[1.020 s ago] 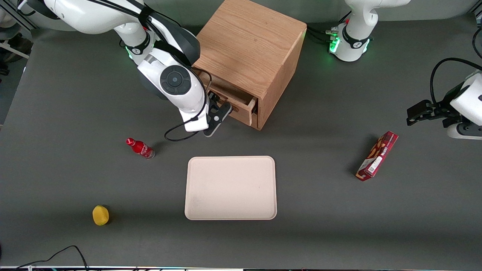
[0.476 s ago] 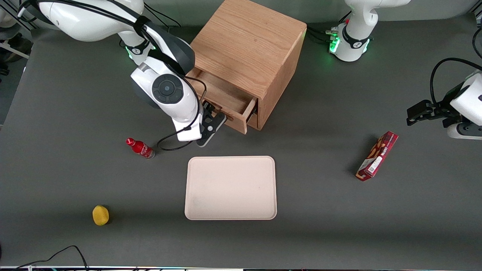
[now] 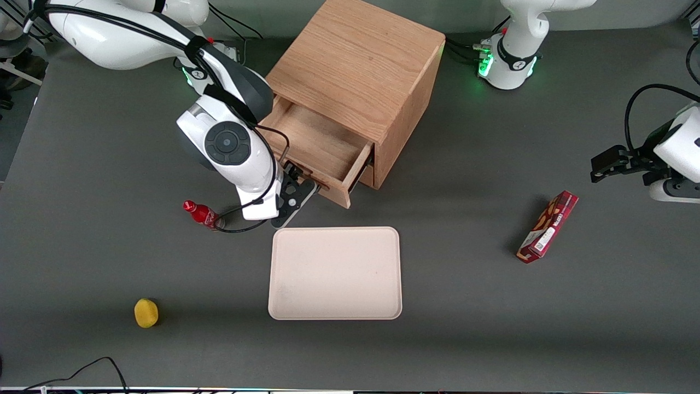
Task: Open upper drawer
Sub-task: 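Pull the upper drawer outward by its handle with the right gripper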
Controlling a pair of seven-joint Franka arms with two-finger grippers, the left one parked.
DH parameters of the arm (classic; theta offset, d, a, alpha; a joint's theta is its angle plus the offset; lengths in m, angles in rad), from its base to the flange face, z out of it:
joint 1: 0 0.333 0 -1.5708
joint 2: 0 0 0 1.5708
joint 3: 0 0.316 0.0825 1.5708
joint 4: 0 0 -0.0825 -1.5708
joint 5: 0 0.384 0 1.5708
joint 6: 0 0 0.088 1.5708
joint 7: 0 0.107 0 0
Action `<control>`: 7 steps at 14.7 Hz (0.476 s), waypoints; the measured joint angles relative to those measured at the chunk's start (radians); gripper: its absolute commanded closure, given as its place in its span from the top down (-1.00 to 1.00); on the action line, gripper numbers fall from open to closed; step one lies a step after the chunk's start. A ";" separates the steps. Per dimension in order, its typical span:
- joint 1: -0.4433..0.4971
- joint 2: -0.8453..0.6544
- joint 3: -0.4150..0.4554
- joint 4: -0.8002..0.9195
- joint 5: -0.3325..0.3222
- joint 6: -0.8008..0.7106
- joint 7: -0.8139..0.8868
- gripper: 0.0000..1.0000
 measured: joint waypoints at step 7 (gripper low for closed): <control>-0.001 0.029 -0.005 0.037 -0.044 -0.012 -0.001 1.00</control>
